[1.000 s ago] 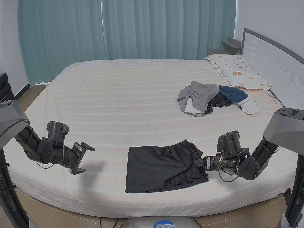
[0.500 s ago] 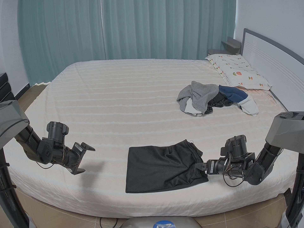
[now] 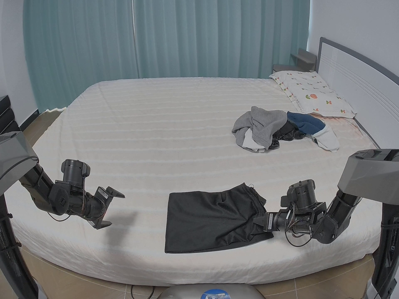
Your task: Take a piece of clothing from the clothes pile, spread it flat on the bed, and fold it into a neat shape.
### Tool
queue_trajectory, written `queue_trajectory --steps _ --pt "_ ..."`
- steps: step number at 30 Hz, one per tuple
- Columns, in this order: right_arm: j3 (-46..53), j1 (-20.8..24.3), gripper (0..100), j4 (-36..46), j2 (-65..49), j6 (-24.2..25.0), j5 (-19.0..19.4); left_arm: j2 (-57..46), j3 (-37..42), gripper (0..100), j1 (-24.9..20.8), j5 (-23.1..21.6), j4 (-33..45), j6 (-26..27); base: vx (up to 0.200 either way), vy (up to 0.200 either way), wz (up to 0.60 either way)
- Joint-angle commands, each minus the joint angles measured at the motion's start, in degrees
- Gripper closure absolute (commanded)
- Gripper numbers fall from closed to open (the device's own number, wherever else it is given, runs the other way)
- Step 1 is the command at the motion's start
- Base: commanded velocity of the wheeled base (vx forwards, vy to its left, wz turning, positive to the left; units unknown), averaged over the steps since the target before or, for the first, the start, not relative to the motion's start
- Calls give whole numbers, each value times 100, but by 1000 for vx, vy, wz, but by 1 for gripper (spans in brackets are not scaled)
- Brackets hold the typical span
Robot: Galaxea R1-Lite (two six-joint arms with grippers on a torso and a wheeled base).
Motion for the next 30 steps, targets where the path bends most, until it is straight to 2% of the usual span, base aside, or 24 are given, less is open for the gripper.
queue_trajectory --steps 1,14,18,19,26,30 --pt "97 -4 100 0 81 -26 13 9 0 0 -4 -1 -3 -3 0 0 0" --pt "660 -355 100 -88 -156 -527 162 18 -9 0 -4 17 -3 -3 0 0 0" --pt "669 -399 100 -88 -147 -562 241 18 -18 0 -13 157 -12 -3 0 0 0" --pt "669 -399 0 -88 -147 -580 259 27 -18 0 -13 157 -38 -3 0 0 0" --pt "642 -408 0 -97 -367 -580 285 -17 8 0 -4 157 -74 -46 0 0 0" --pt "150 -513 0 -114 -763 -219 496 -17 17 0 -4 148 -74 -20 150 0 0"
